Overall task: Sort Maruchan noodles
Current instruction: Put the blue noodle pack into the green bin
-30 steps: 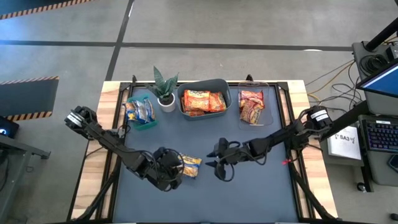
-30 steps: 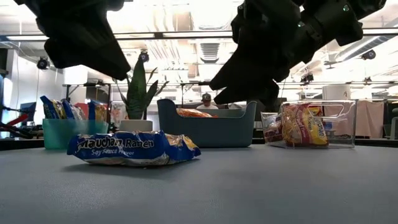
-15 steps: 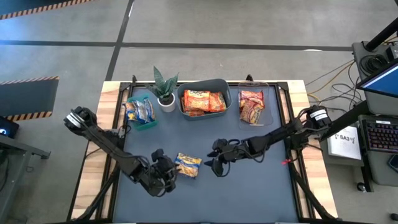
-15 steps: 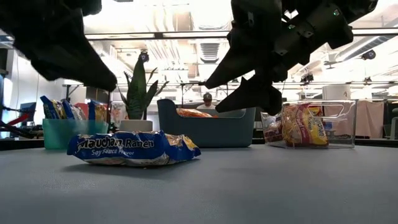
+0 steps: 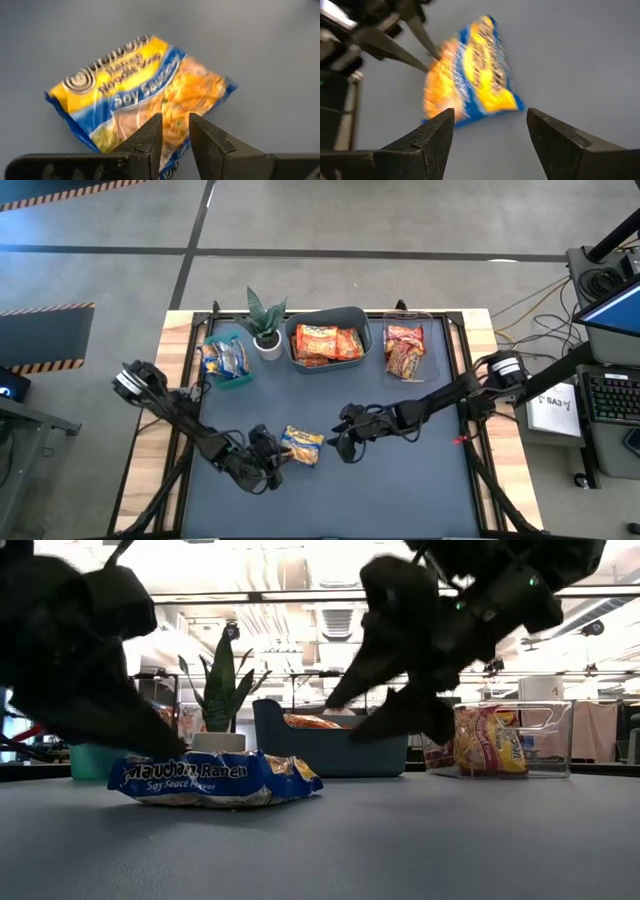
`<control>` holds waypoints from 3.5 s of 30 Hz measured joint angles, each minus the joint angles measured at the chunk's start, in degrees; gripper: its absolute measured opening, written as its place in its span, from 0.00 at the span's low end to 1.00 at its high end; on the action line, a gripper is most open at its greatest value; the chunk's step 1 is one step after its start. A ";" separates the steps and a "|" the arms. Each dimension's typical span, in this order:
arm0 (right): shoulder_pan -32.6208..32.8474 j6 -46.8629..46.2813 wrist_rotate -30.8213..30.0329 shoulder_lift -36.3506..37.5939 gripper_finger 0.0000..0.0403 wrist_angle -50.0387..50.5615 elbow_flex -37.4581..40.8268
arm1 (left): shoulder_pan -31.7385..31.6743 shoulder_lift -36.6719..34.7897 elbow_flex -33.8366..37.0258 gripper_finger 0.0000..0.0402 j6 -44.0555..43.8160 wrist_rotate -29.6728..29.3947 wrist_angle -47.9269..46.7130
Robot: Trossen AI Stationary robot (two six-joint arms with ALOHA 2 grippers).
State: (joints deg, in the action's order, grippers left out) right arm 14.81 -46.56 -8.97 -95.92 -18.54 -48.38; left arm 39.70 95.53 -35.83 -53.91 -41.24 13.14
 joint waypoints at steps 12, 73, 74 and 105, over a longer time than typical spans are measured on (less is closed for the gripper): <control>-2.11 -2.48 4.36 -4.41 0.63 -5.19 0.01 | 1.49 6.39 -1.95 0.19 -3.40 -0.88 -0.10; -2.84 5.42 10.69 -16.15 0.35 -7.20 -13.22 | 5.68 1.82 0.10 0.30 -6.67 -4.28 -1.61; -2.84 6.13 10.67 -16.04 0.35 -7.13 -13.22 | 5.68 1.24 0.10 0.32 -6.66 -4.33 -1.93; 1.22 33.89 4.42 -12.33 0.33 0.50 -14.98 | 5.03 -14.57 7.69 0.57 9.51 -10.46 4.88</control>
State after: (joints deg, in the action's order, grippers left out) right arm 16.03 -12.67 -4.55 -108.25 -18.05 -63.36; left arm 44.73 80.96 -28.13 -44.40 -51.69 18.02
